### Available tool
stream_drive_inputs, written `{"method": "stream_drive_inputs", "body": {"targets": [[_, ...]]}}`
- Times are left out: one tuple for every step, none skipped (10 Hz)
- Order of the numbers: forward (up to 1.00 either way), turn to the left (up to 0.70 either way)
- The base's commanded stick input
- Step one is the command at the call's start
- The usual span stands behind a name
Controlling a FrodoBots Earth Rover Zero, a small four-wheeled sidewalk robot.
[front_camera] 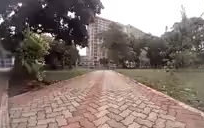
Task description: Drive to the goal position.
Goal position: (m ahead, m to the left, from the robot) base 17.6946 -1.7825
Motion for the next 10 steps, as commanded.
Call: {"method": "stream_drive_inputs", "body": {"targets": [[0.7, 0.0], [0.7, 0.0], [0.7, 0.0], [0.7, 0.0], [0.7, 0.0], [0.7, 0.0], [0.7, 0.0], [0.7, -0.35], [0.7, -0.35], [0.7, -0.19]]}}
